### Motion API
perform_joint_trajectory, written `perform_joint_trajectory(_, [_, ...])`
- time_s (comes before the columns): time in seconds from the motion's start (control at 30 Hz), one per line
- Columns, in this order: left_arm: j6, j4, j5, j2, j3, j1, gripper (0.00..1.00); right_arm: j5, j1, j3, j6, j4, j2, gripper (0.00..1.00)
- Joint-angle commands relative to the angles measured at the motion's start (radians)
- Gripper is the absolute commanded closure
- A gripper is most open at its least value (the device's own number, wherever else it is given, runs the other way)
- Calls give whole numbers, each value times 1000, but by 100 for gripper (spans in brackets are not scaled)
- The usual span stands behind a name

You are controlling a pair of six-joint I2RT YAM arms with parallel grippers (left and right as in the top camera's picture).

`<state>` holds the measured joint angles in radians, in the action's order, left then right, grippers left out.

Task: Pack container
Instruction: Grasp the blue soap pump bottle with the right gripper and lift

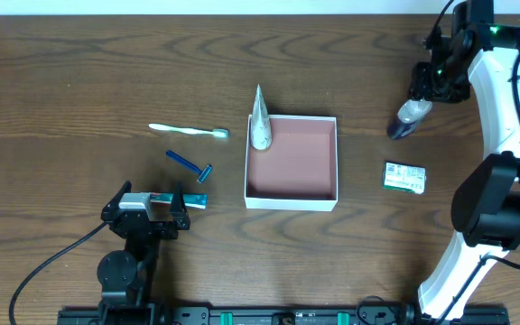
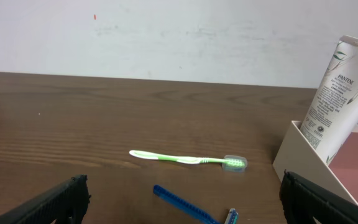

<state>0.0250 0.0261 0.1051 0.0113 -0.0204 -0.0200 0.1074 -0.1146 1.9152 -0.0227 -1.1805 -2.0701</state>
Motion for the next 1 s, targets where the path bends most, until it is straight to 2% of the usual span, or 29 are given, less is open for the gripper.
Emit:
perform_joint_trajectory(0.0, [-6,34,18,-1,16,1,2,-2,-3,0,65,14,2,53])
perform_joint_trajectory(0.6, [-6,34,18,-1,16,1,2,-2,17,0,101,-12,1,80])
perform_joint_trajectory(0.97, [-6,34,18,-1,16,1,2,42,17,49,93,-64,3,81])
